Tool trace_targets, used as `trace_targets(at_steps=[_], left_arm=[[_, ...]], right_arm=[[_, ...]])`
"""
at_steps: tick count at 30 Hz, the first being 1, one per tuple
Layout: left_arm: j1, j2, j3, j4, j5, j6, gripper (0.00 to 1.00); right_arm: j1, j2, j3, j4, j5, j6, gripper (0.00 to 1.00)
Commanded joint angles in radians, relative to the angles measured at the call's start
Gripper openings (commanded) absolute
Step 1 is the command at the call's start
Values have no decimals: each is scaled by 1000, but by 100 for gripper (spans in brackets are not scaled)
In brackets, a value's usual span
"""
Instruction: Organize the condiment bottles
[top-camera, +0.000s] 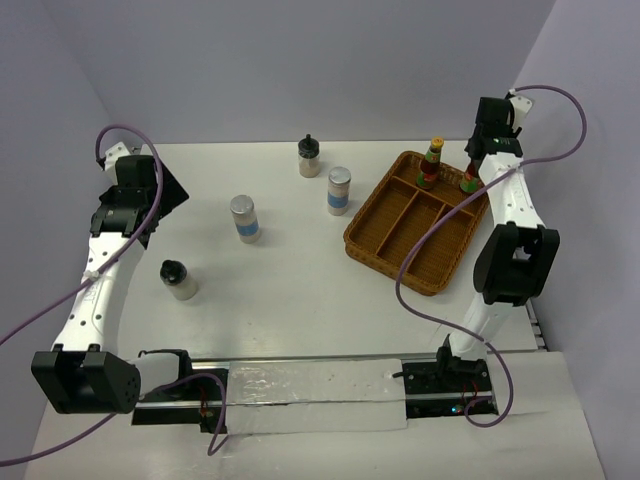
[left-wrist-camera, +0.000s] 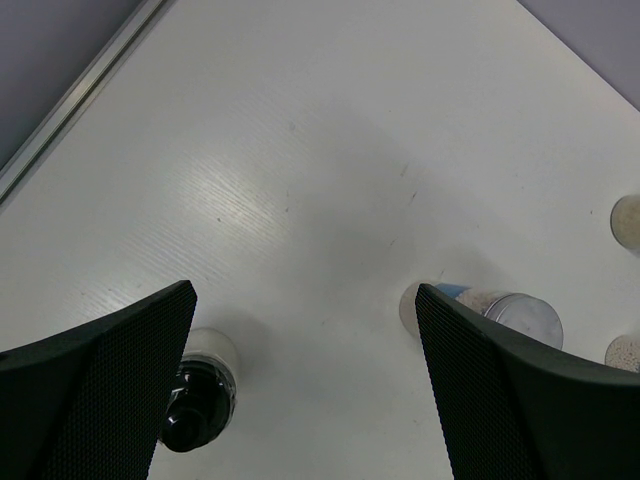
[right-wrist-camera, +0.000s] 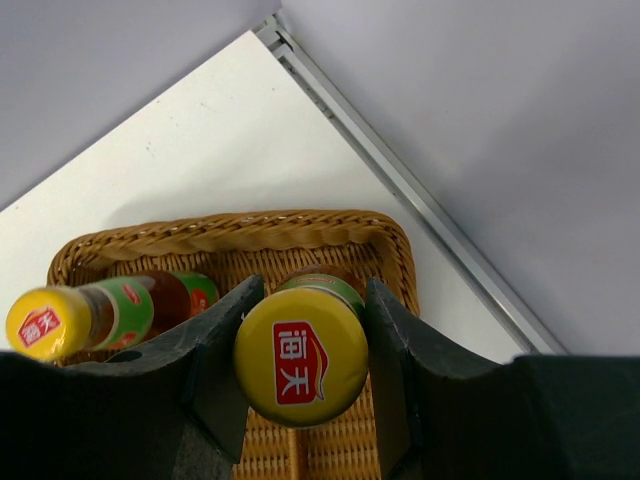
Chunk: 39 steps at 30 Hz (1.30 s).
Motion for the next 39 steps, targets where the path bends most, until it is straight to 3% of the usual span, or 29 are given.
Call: trace_targets(at_steps=[1,22,27,28,29,34,39], left_arm=[[5,4,41,38,-8,10,100],[4,-7,15,38,1,-4,100],[5,-11,15,34,0,-4,99],[5,-11,15,36,1,-5,100],[5,-12,16,35,2,-6,99],[5,-25,12,31,4,-6,100],[4,-41,9,25,6,-7,99]], right_arm=[[-5,46,113,103,29,1,9],[-4,124,-46,207,-100,1,11],[-4,116,-74,225,-141,1,26],[-4,114,-78,225,-144,1,35],[-4,109,-85,227,-150,1,50],[-1,95,-65,205,-175,1,81],[-2,55,-8,150,-215,1,88]])
